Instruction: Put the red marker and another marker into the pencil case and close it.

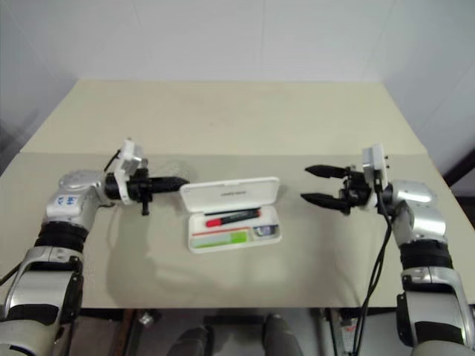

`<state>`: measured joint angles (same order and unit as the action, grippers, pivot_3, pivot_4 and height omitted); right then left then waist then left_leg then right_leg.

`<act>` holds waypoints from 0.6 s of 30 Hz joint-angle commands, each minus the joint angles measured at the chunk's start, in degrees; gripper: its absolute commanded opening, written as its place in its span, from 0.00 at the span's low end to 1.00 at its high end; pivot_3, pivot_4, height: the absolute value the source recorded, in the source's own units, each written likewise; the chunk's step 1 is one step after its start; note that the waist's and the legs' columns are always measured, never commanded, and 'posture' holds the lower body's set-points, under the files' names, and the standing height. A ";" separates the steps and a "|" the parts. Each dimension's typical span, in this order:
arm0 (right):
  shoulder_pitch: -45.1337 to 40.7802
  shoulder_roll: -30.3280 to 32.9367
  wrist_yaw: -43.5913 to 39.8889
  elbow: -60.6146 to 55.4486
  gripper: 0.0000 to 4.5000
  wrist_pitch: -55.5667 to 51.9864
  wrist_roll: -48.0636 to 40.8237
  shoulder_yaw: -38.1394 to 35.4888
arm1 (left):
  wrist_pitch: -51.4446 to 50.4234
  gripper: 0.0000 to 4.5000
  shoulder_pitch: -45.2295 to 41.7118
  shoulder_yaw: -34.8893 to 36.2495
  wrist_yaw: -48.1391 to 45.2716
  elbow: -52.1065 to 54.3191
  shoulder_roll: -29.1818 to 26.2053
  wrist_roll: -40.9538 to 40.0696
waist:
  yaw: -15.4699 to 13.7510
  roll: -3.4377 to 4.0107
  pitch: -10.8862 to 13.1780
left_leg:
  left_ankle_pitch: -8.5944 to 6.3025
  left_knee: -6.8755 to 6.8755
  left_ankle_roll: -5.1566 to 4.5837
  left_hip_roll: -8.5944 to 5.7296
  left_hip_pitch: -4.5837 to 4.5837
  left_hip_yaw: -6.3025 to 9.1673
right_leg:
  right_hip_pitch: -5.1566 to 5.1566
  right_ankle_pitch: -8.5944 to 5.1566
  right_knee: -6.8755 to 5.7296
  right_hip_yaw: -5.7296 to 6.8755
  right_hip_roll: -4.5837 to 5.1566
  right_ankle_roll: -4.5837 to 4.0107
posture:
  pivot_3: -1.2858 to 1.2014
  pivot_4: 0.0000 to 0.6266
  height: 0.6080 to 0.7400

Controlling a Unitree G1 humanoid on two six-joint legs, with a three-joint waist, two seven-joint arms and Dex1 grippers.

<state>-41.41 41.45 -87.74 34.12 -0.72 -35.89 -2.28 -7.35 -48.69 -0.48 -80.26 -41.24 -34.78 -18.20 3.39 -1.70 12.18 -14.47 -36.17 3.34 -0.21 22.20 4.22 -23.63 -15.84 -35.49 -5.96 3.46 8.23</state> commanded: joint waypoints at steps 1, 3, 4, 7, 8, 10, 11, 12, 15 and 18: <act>-2.98 2.87 -4.76 1.86 1.00 1.33 -4.28 0.67 | 1.64 0.01 -1.23 -2.03 -4.75 1.18 0.84 1.18 | -0.02 0.00 0.00 | 0.00 0.00 0.00 0.00 -0.01 0.00 | 0.00 0.00 -0.02 -0.01 0.00 0.00 | 0.52 0.24 1.00; -4.56 3.74 -4.76 3.88 1.00 1.06 -5.89 0.58 | 1.05 0.01 -0.58 -3.59 -6.59 3.90 1.44 1.49 | -0.10 0.00 0.00 | 0.00 -0.04 0.00 0.00 -0.02 0.00 | 0.02 0.00 -0.05 -0.01 0.00 0.00 | 0.52 0.24 1.00; -5.01 4.04 -4.76 4.45 1.00 1.07 -6.50 0.80 | 0.92 0.01 -0.32 -3.96 -7.03 4.70 1.54 1.61 | -0.13 0.00 0.00 | 0.00 -0.06 0.00 -0.01 -0.01 0.00 | 0.02 0.00 -0.05 -0.01 0.02 0.00 | 0.52 0.24 1.00; -6.11 5.36 -4.76 5.92 1.00 2.36 -7.76 1.91 | 0.00 0.01 0.61 -5.19 -7.76 8.03 2.14 1.59 | -0.16 0.00 0.00 | 0.00 -0.05 -0.01 0.00 -0.01 0.00 | 0.02 0.00 -0.04 -0.02 0.01 0.00 | 0.52 0.24 1.00; -6.14 5.78 -4.76 5.84 1.00 1.91 -8.91 2.29 | -0.29 0.01 0.92 -5.52 -7.85 8.98 2.21 1.55 | -0.17 0.00 0.00 | 0.00 -0.04 0.00 0.01 0.00 0.00 | 0.02 0.00 -0.03 -0.01 0.01 0.00 | 0.52 0.24 1.00; -6.02 6.06 -4.76 5.52 1.00 0.60 -11.90 1.86 | -0.88 0.01 1.70 -6.37 -7.86 11.05 2.20 1.64 | -0.12 0.00 0.00 | 0.00 -0.02 0.00 0.00 0.00 0.00 | 0.01 0.00 -0.01 -0.02 0.02 0.00 | 0.52 0.24 1.00; -5.67 6.50 -4.76 5.14 1.00 1.13 -12.34 2.32 | -1.23 0.01 2.27 -6.97 -8.08 12.44 2.13 1.68 | -0.04 0.01 0.01 | 0.00 -0.02 -0.01 0.00 0.00 0.00 | 0.01 0.00 -0.01 -0.02 0.02 0.01 | 0.52 0.24 1.00; -5.06 6.95 -4.76 4.52 1.00 2.15 -12.77 2.94 | -1.58 0.01 2.82 -7.59 -8.23 13.75 2.01 1.79 | -0.04 0.01 0.01 | 0.00 -0.02 -0.01 0.00 0.00 0.00 | 0.01 0.00 -0.01 -0.05 0.02 0.01 | 0.52 0.24 1.00; -3.96 7.69 -4.76 3.23 1.00 1.94 -15.12 3.93 | -2.01 0.01 3.87 -8.86 -8.15 15.99 1.58 2.10 | -0.09 0.01 0.01 | 0.00 -0.02 -0.01 0.02 -0.01 0.00 | 0.01 -0.01 -0.03 -0.05 0.00 0.00 | 0.52 0.24 1.00; -2.72 8.75 -4.76 1.66 1.00 3.30 -16.54 5.56 | -0.90 0.01 4.41 -10.34 -8.66 16.13 0.82 3.36 | -0.11 0.01 0.01 | 0.00 -0.07 -0.01 0.01 -0.01 -0.01 | 0.01 -0.01 -0.06 -0.06 0.00 0.00 | 0.52 0.24 1.00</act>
<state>-44.17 48.44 -87.93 38.13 1.32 -50.42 3.26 -9.05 -44.57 -10.40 -85.98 -27.03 -32.83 -15.36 3.28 -1.69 12.19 -14.47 -36.25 3.32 -0.20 22.19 4.22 -23.61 -15.84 -35.57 -6.02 3.45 8.23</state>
